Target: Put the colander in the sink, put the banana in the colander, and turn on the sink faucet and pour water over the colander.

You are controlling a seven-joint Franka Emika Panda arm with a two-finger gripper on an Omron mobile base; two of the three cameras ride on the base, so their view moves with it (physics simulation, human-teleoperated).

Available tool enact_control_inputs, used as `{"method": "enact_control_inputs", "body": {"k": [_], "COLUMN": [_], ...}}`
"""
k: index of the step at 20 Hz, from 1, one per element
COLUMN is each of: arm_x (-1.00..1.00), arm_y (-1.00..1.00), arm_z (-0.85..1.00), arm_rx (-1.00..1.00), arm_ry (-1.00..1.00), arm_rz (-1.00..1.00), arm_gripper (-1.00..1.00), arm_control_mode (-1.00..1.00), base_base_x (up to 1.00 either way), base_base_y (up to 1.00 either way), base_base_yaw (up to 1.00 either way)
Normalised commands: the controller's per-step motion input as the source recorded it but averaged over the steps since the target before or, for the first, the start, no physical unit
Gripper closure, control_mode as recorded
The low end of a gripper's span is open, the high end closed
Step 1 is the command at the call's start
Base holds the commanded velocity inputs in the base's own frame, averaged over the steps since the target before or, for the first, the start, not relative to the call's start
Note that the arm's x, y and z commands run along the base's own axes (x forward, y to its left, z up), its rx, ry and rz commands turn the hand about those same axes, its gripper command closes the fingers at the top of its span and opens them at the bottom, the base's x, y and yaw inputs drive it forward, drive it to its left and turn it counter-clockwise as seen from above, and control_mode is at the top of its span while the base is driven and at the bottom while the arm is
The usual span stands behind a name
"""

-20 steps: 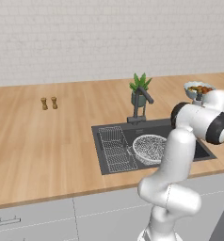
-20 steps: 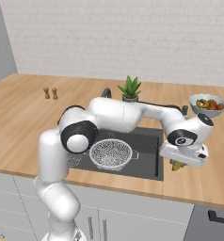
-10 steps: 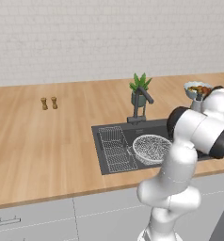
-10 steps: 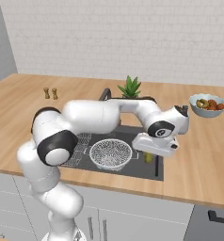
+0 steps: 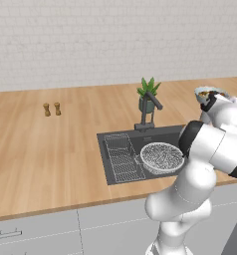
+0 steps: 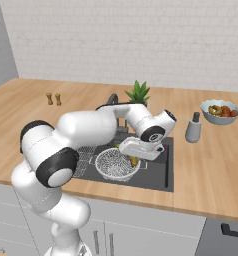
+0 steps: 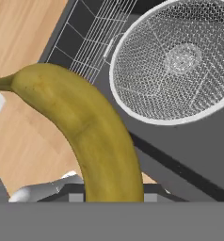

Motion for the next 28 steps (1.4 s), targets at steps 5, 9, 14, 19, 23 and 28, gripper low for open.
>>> {"method": "enact_control_inputs", "body": {"k": [5, 9, 14, 19, 23, 28], "arm_x": [0.46, 0.48, 0.43, 0.29, 0.2, 0.24], "arm_y": [0.52, 0.25, 0.02, 0.0, 0.02, 0.05], "arm_z": [-0.16, -0.52, -0.62, -0.4, -0.23, -0.16], "arm_rx": [0.1, 0.01, 0.0, 0.01, 0.04, 0.05], "arm_ry": [-0.07, -0.05, 0.0, -0.01, -0.03, -0.05], "arm_rz": [0.13, 0.05, 0.0, 0.0, 0.01, 0.02], "arm_gripper": [1.0, 1.0, 1.0, 1.0, 1.0, 1.0], "arm_control_mode": [-1.0, -1.0, -1.0, -1.0, -1.0, -1.0], "base_base_x": [0.0, 0.0, 0.0, 0.0, 0.0, 0.0], "base_base_y": [0.0, 0.0, 0.0, 0.0, 0.0, 0.0], "base_base_yaw": [0.0, 0.0, 0.0, 0.0, 0.0, 0.0]}}
